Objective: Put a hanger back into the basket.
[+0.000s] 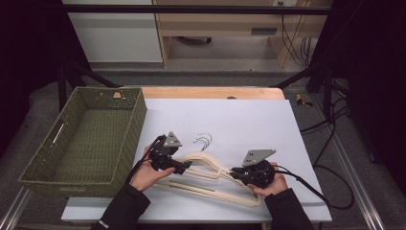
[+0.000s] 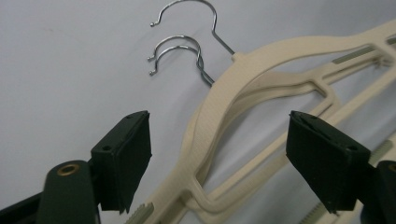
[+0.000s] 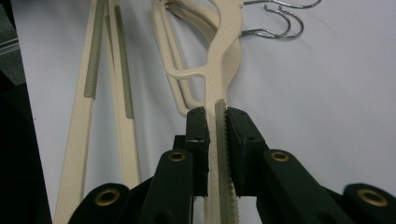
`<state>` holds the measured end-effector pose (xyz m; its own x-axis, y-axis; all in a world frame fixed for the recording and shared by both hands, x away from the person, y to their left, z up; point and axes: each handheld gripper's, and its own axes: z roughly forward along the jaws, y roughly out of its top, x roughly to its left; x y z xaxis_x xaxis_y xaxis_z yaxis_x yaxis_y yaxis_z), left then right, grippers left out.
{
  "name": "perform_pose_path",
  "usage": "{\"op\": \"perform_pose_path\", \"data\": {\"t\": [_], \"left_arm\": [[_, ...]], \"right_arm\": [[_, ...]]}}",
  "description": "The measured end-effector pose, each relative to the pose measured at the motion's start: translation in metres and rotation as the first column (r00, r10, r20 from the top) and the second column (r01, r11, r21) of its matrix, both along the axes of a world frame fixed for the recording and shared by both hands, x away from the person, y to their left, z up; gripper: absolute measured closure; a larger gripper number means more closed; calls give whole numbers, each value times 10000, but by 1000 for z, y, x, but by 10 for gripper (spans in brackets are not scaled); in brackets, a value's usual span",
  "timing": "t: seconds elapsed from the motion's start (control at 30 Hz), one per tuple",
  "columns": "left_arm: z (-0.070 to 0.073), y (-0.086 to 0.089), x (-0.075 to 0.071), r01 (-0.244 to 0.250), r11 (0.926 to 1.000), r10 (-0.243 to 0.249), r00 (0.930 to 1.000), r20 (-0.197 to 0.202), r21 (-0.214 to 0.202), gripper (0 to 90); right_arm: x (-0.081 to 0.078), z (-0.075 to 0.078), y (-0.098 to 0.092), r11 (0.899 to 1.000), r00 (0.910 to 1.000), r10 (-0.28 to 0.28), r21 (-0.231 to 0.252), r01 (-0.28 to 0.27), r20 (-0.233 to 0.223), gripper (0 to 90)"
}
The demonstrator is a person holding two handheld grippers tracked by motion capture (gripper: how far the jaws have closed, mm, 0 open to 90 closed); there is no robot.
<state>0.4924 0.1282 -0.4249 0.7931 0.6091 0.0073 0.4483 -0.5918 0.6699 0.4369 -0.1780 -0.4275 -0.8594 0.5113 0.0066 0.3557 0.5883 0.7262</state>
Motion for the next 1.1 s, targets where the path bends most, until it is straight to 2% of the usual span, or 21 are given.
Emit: {"op": "perform_pose_path", "data": {"t": [0.1,0.13,0.17,0.23,0.27,0.3,0.37,0.43,0.47,0.53,0.57,0.6,0.63,0.67,0.7,0.73,0.87,0.9,0.93,1.0,1.1], "left_arm": [[-13,-5,11,196,9989,-184,9994,-280,435,331],[-13,-5,11,196,9989,-184,9994,-280,435,341],[-17,-7,13,426,9969,-403,9986,-352,668,368],[-19,-8,14,496,9957,-471,9984,-326,789,439],[-20,-9,15,461,9951,-438,9987,-269,880,439],[-22,-9,16,523,9940,-500,9984,-262,963,514],[-22,-8,17,552,9933,-524,9982,-304,1011,545],[-22,-7,16,610,9932,-589,9980,-247,987,633],[-20,-6,15,741,9926,-719,9971,-261,965,633],[-16,-6,11,900,9910,-903,9959,-16,989,703],[-14,-7,7,1000,9878,-1044,9941,306,1192,725],[-14,-7,7,1000,9878,-1044,9941,306,1192,729],[-12,-7,2,1020,9864,-1100,9923,564,1292,733],[-12,-7,2,1020,9864,-1100,9923,564,1292,735],[-10,-7,-3,980,9836,-1121,9898,876,1517,737],[-10,-7,-3,980,9836,-1121,9898,876,1517,739],[-3,-5,-16,1162,9785,-1418,9790,1465,1706,743],[0,-5,-23,1265,9745,-1566,9750,1580,1855,746],[0,-5,-23,1265,9745,-1566,9750,1580,1855,748],[1,-6,-29,1267,9718,-1624,9710,1752,1987,748],[3,-6,-37,1228,9685,-1675,9649,2021,2167,750]], "right_arm": [[0,0,0,10000,10000,12,3,-12,47,797],[-1,0,1,10000,10000,4,2,-4,30,797],[-1,0,0,10000,10000,36,4,-36,36,797],[-1,0,1,10000,10000,31,-35,-31,39,797],[-1,0,1,10000,10000,31,-35,-31,39,797],[-1,1,1,10000,10000,51,-55,-50,52,796],[-2,1,1,10000,10000,50,-52,-49,49,797],[-2,1,1,9999,10000,89,-84,-88,30,797],[-2,1,1,9999,10000,75,-83,-75,-9,796],[-2,1,1,9999,9999,107,-24,-107,39,795],[-2,0,1,9999,9998,156,-19,-156,-79,793],[-2,0,1,9999,9998,156,-19,-156,-79,793],[-2,-1,2,9997,9997,197,-158,-199,-136,792],[-2,-1,2,9997,9997,197,-158,-199,-136,792],[-3,-3,3,9993,9994,220,-283,-227,-250,791],[-3,-3,3,9993,9994,220,-283,-227,-250,791],[-1,-8,6,9981,9984,341,-491,-362,-442,782],[-1,-11,7,9979,9969,407,-467,-439,-670,769],[-1,-11,7,9979,9969,407,-467,-439,-670,769],[0,-12,9,9974,9954,490,-481,-530,-826,718],[0,-11,11,9995,9954,307,-70,-314,-911,553]]}}
